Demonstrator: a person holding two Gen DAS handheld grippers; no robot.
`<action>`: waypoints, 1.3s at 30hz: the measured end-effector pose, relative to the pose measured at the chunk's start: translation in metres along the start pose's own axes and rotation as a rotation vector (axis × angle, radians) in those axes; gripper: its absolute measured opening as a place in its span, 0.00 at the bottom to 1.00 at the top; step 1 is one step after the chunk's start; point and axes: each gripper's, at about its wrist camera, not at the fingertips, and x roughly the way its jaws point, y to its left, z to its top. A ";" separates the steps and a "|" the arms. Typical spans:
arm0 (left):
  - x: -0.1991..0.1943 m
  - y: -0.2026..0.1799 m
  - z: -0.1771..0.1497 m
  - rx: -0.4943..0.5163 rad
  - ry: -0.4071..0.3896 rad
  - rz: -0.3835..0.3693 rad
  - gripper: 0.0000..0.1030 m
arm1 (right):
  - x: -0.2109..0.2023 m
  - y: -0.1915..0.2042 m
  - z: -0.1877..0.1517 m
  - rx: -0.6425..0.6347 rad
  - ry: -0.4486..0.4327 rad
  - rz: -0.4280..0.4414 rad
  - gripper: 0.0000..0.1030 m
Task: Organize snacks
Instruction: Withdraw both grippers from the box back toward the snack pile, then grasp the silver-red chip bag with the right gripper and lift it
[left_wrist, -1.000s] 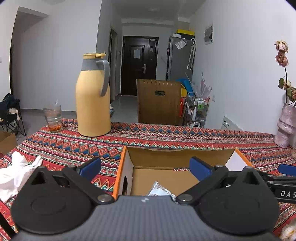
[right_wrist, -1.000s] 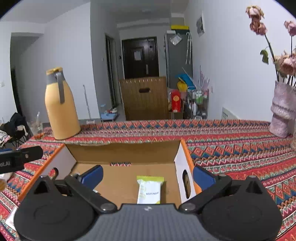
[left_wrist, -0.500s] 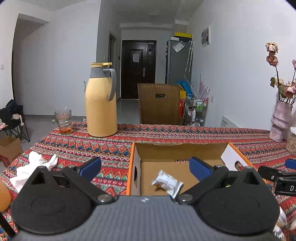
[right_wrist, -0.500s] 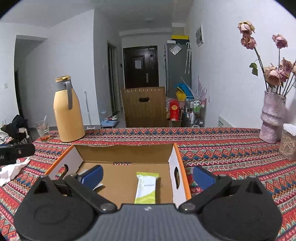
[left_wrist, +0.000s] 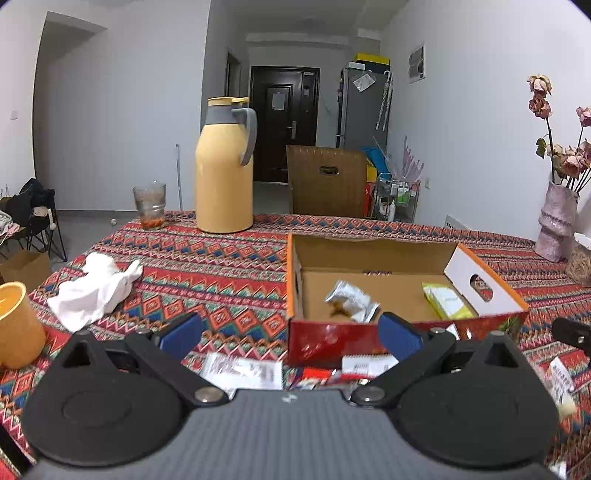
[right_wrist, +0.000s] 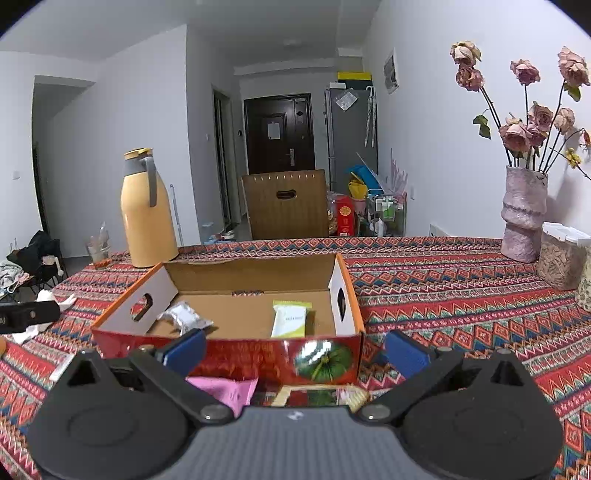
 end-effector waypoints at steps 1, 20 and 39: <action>-0.003 0.004 -0.005 -0.002 0.000 0.004 1.00 | -0.003 0.000 -0.004 0.000 -0.003 0.000 1.00; -0.022 0.035 -0.055 -0.047 0.048 -0.009 1.00 | -0.026 0.004 -0.069 -0.010 0.051 -0.015 1.00; -0.016 0.030 -0.060 -0.034 0.079 -0.021 1.00 | 0.062 0.010 -0.031 -0.056 0.360 -0.002 0.87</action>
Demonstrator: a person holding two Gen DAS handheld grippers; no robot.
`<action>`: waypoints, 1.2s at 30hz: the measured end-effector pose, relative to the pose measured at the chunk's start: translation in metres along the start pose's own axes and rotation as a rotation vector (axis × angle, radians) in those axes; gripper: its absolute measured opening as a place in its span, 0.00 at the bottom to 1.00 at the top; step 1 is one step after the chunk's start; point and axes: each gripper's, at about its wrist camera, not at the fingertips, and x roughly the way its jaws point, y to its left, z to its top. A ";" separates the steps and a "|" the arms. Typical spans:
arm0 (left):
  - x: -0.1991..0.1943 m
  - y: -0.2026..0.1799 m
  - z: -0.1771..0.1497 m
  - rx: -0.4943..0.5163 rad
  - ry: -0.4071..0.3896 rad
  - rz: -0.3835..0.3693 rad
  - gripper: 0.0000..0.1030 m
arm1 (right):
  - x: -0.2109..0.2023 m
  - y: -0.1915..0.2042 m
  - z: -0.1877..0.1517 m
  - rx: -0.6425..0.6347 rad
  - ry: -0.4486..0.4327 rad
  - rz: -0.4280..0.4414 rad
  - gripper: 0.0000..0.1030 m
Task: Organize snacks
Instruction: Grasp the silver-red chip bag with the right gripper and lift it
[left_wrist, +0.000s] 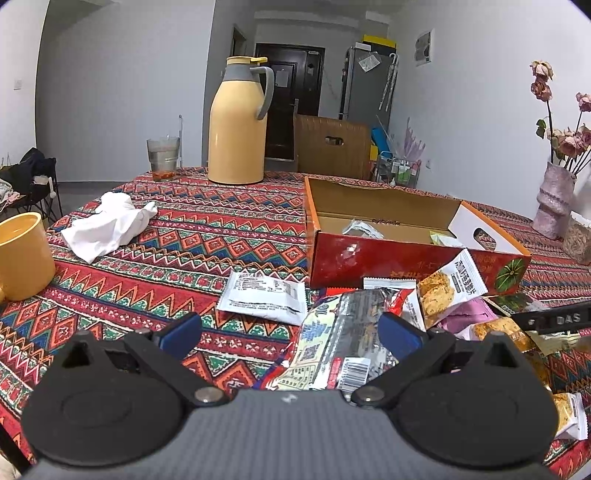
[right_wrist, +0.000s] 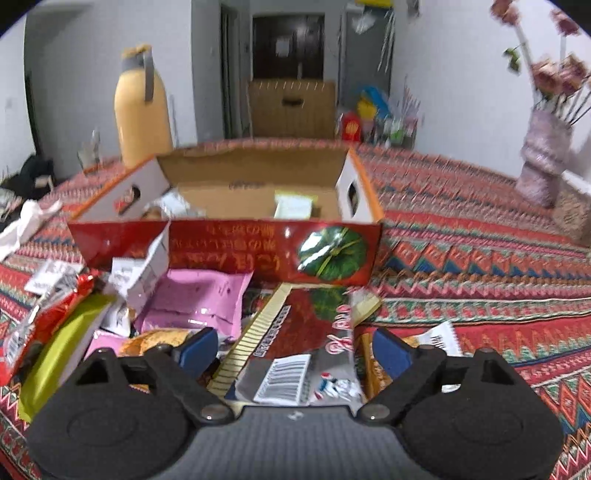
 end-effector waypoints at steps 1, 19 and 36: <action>0.001 -0.001 0.000 0.001 0.001 -0.003 1.00 | 0.006 0.000 0.002 0.009 0.025 0.004 0.87; 0.006 0.000 -0.003 -0.005 0.018 -0.009 1.00 | -0.005 -0.012 -0.003 0.075 -0.026 0.033 0.33; 0.042 0.016 0.033 0.065 0.073 0.071 1.00 | -0.055 -0.026 -0.034 0.196 -0.306 0.014 0.32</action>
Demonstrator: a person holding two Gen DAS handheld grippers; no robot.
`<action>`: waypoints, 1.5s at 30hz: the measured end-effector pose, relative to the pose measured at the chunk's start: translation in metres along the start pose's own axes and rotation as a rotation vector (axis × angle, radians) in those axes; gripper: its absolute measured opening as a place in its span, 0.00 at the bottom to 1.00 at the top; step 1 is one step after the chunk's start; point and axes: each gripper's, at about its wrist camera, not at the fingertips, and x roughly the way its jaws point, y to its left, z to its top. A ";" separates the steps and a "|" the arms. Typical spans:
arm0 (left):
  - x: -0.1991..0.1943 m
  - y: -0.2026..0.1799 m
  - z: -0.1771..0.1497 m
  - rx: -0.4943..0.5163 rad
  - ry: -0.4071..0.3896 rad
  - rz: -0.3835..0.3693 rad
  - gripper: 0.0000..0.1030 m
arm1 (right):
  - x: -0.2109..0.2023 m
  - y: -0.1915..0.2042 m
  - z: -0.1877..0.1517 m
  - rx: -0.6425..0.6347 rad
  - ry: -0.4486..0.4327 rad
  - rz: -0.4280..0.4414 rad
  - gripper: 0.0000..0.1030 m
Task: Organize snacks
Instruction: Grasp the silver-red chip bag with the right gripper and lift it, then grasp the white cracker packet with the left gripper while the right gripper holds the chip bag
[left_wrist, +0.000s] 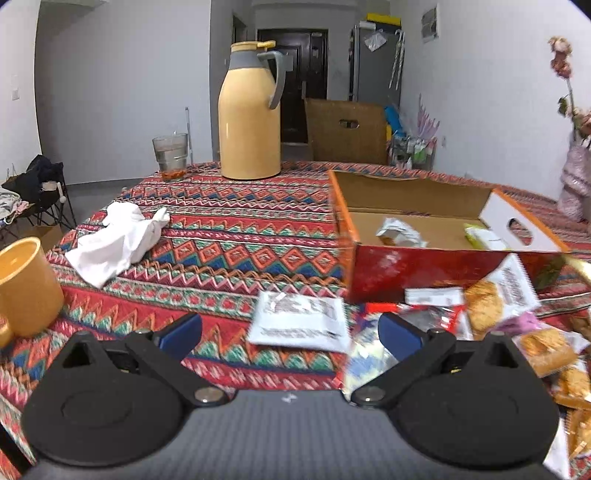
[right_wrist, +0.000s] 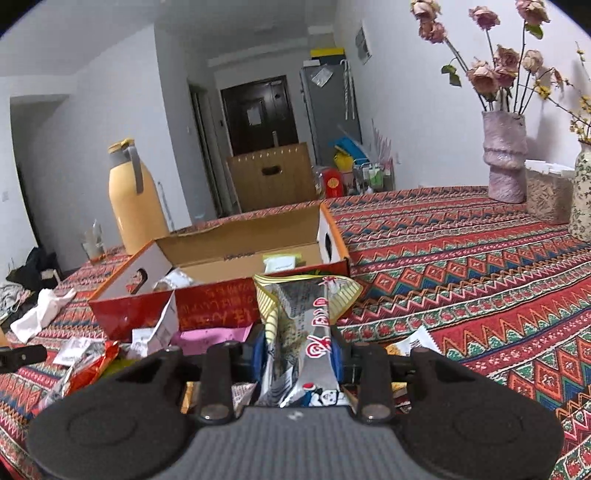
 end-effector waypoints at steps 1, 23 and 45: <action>0.008 0.001 0.006 0.011 0.019 0.007 1.00 | 0.000 -0.001 0.000 0.004 -0.005 -0.005 0.32; 0.116 0.002 0.025 -0.017 0.310 0.004 1.00 | 0.004 -0.035 -0.002 0.090 -0.048 -0.100 0.32; 0.093 0.002 0.017 -0.002 0.228 -0.010 0.61 | 0.006 -0.032 -0.009 0.095 -0.024 -0.081 0.32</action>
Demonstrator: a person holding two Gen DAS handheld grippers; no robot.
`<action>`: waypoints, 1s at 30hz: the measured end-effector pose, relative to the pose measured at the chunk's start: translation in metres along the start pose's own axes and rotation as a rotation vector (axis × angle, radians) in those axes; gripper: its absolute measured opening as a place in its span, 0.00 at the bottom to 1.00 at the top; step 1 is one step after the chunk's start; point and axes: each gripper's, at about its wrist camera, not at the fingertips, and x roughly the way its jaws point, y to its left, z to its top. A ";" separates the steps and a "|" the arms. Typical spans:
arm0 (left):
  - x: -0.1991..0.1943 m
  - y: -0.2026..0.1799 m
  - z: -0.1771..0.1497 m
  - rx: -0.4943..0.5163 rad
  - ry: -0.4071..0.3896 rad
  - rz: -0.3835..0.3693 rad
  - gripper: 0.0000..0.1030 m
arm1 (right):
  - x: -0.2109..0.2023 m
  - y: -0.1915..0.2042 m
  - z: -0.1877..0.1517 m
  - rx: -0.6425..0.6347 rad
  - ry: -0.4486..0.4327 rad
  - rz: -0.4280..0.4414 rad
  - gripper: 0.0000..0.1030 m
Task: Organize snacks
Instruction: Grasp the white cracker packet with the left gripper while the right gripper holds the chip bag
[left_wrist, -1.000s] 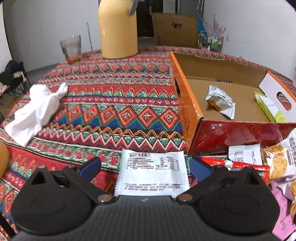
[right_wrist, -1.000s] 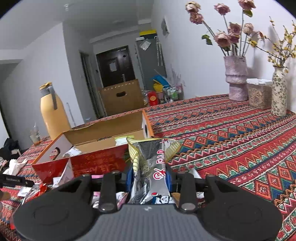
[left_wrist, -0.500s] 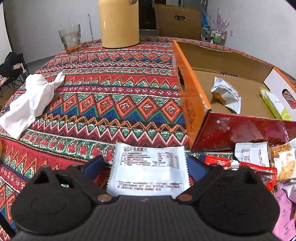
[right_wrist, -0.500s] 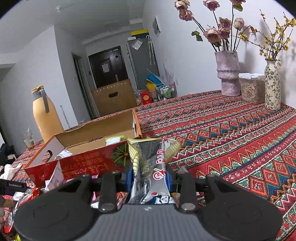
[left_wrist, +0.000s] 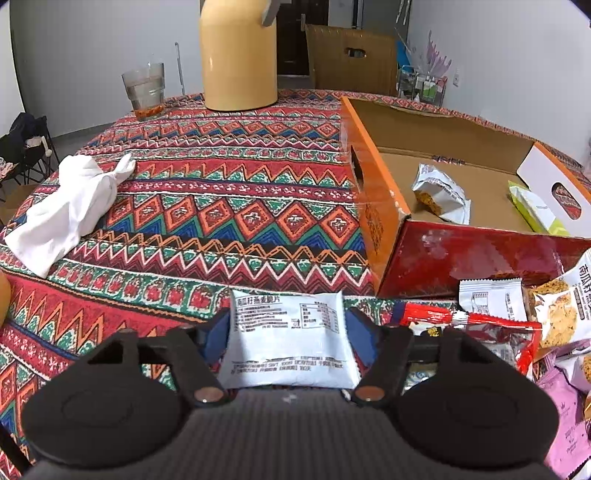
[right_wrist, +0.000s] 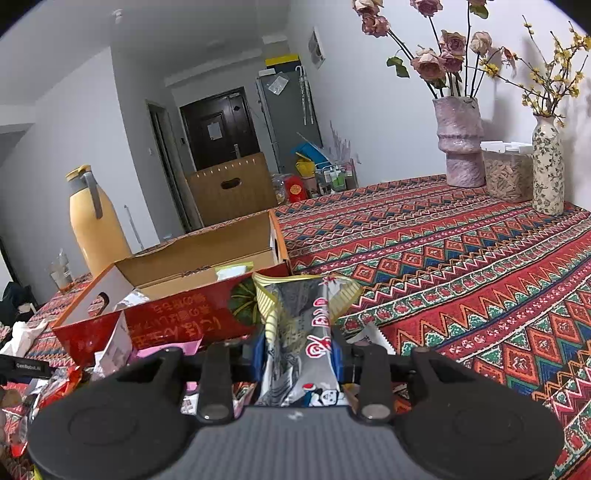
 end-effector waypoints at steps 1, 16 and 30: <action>-0.002 0.000 -0.001 0.002 -0.008 0.001 0.58 | 0.000 0.000 0.000 0.000 0.000 0.000 0.32; -0.027 -0.002 -0.012 0.029 -0.104 0.041 0.26 | -0.009 0.007 -0.003 -0.015 -0.004 0.017 0.32; -0.016 -0.007 -0.004 0.001 -0.053 0.038 0.82 | -0.009 0.006 -0.003 -0.017 -0.003 0.024 0.32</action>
